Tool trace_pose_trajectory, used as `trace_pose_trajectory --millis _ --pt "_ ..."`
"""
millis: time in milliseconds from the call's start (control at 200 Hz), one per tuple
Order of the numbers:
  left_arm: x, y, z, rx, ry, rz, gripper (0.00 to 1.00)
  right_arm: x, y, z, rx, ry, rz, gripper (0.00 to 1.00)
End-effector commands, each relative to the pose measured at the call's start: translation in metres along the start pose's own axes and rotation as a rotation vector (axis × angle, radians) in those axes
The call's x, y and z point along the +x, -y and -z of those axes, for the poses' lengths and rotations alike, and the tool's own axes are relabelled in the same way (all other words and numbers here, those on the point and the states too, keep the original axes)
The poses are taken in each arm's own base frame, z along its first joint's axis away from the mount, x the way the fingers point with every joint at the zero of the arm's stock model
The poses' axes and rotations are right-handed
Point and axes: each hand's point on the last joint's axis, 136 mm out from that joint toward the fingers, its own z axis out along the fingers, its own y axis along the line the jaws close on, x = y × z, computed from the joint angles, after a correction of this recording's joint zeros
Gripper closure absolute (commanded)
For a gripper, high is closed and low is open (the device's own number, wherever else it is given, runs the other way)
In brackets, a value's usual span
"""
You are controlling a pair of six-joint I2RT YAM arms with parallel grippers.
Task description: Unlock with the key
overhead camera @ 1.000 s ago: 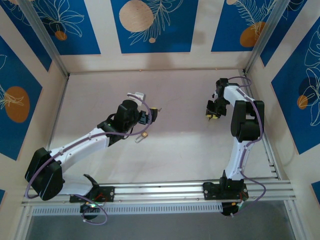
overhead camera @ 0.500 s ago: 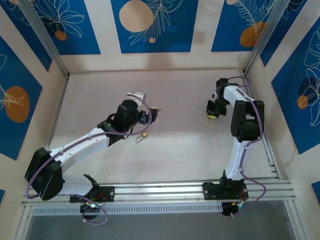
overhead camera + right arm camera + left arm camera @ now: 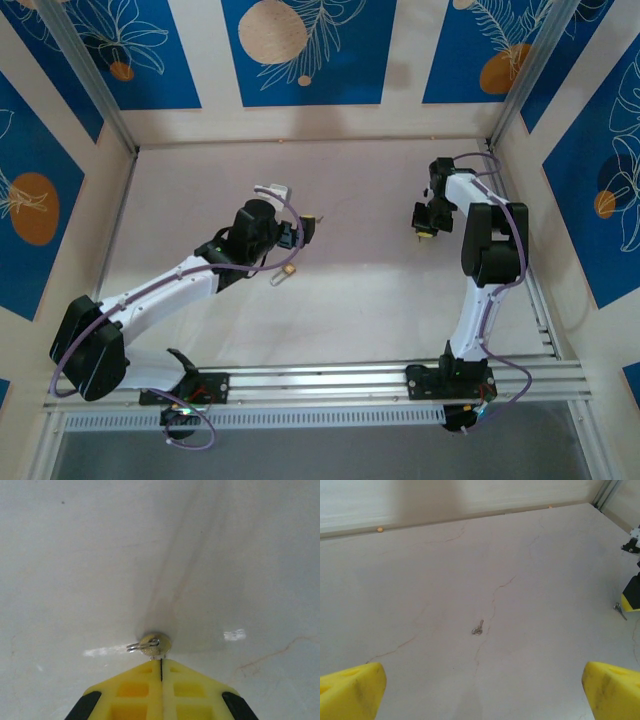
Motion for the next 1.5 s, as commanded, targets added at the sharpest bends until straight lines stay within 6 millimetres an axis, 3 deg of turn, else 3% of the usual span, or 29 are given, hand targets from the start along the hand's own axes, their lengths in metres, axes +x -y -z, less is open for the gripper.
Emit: trace_pose_trajectory --millis 0,170,345,520,690,1000,1496 --pt "-0.012 0.004 0.002 0.019 0.014 0.024 0.0 -0.002 -0.004 0.019 0.0 0.049 -0.002 1.0" --pt "-0.013 0.005 0.002 0.023 0.015 0.026 0.0 -0.001 -0.009 0.022 -0.018 0.051 -0.002 1.0" --pt "-0.011 0.005 0.001 0.024 0.009 0.028 0.0 -0.006 -0.009 0.015 0.013 0.031 0.006 0.63" --pt "-0.009 0.006 0.0 0.027 0.003 0.031 0.0 -0.014 -0.01 0.005 0.033 0.021 0.018 0.57" --pt "-0.008 0.006 0.0 0.028 -0.001 0.033 0.0 -0.017 -0.011 -0.006 0.061 -0.013 0.019 0.56" --pt "-0.009 0.007 0.0 0.035 0.0 0.036 0.0 -0.009 0.004 0.003 0.256 -0.014 0.009 0.65" --pt "-0.01 0.007 0.001 0.038 0.002 0.036 0.0 -0.011 0.003 0.012 0.218 -0.003 -0.011 0.78"
